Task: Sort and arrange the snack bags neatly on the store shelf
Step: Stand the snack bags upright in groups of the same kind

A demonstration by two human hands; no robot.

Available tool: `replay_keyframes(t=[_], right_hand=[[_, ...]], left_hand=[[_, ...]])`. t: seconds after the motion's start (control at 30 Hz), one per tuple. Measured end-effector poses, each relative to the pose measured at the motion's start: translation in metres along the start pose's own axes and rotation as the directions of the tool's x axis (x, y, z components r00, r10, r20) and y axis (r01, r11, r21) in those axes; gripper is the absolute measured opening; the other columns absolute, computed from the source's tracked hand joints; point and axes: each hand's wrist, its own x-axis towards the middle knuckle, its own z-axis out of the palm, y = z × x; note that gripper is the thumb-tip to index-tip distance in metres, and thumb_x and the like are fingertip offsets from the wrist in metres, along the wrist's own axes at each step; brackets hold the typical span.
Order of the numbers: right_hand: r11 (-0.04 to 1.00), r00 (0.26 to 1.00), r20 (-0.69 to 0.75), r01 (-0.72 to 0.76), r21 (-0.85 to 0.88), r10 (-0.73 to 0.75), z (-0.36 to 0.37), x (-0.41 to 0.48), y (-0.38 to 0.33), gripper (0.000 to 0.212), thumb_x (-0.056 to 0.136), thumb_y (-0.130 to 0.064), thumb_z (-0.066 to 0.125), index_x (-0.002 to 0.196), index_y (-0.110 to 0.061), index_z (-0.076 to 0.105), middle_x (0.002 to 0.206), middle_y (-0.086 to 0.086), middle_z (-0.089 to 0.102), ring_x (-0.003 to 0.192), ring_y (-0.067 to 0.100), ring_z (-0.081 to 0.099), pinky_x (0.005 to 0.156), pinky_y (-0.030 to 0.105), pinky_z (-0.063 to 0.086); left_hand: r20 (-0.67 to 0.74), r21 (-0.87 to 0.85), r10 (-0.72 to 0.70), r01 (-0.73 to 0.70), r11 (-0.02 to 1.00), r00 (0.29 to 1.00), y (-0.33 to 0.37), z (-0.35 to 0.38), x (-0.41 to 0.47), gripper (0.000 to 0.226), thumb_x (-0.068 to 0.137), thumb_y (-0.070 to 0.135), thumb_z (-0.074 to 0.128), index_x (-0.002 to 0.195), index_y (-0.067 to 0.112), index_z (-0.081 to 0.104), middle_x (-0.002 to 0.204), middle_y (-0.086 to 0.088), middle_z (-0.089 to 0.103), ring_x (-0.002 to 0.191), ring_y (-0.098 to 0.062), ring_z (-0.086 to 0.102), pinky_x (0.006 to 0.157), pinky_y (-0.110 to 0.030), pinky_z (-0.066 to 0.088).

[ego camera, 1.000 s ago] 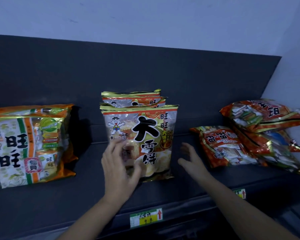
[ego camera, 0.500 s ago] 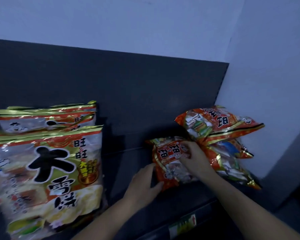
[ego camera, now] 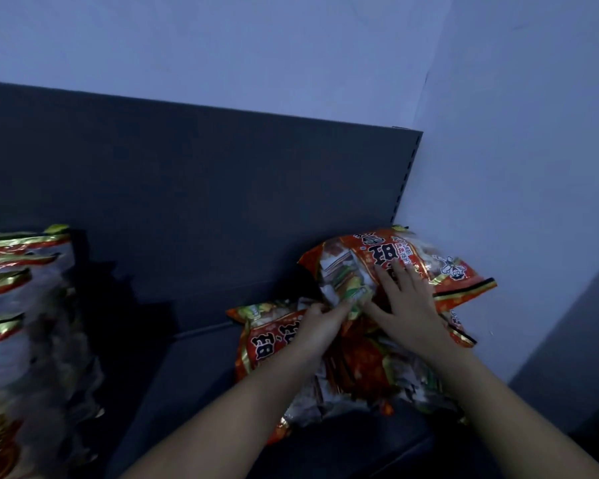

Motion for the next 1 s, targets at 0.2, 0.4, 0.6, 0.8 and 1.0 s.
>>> replay_keyframes(t=[0.2,0.4,0.6,0.8,1.0], right_hand=[[1.000,0.999,-0.036,-0.004,-0.015,0.003,0.000,-0.004,-0.008,0.077,0.084,-0.067,0.022,0.149,-0.028,0.015,0.159,0.001,0.006,0.146,0.021,0.001,0.116,0.041,0.005],[0.986,0.981,-0.174,0.108,0.131,-0.085,-0.045,0.001,-0.040,0.055,0.087,-0.056,0.049,0.129,-0.021,0.050,0.127,0.002,0.050,0.120,0.022,0.045,0.101,0.041,0.035],[0.847,0.890,0.016,0.427,0.317,-0.455,-0.096,0.012,-0.095,0.088,0.077,-0.041,0.073,0.146,-0.029,0.019,0.150,-0.011,0.023,0.139,0.007,0.018,0.115,0.031,0.021],[0.634,0.781,-0.093,0.564,0.529,-0.617,-0.091,0.016,-0.168,0.088,0.065,-0.025,0.085,0.135,-0.032,0.032,0.135,-0.012,0.043,0.125,0.005,0.041,0.101,0.019,0.035],[0.568,0.853,-0.427,0.519,0.639,-0.299,-0.054,0.024,-0.202,0.043,0.074,-0.005,0.072,0.061,-0.027,0.037,0.060,-0.011,0.044,0.056,0.002,0.041,0.055,0.023,0.032]], left_hand=[[-0.018,-0.139,-0.050,0.047,0.989,0.999,0.009,-0.006,0.014,0.046,0.079,0.025,0.075,0.119,0.004,0.061,0.109,-0.012,0.066,0.101,-0.028,0.062,0.090,-0.037,0.051],[-0.031,-0.103,0.301,-0.303,0.947,0.953,0.053,-0.054,-0.035,0.015,0.085,0.004,0.063,0.095,0.014,0.066,0.096,-0.006,0.070,0.088,-0.021,0.065,0.076,-0.029,0.050],[-0.020,0.183,0.474,-0.463,0.867,0.880,0.107,-0.122,-0.089,0.012,0.073,-0.004,0.063,0.067,0.005,0.066,0.075,-0.010,0.062,0.071,-0.022,0.060,0.067,-0.029,0.046],[-0.005,0.497,0.595,-0.514,0.699,0.804,0.132,-0.152,-0.130,0.018,0.072,-0.007,0.062,0.070,0.006,0.075,0.070,-0.003,0.070,0.068,-0.010,0.063,0.067,-0.025,0.053],[-0.235,0.417,0.636,-0.514,0.749,0.736,0.108,-0.159,-0.131,0.016,0.079,0.020,0.068,0.095,0.020,0.070,0.087,0.005,0.067,0.086,-0.015,0.064,0.075,-0.027,0.053]])
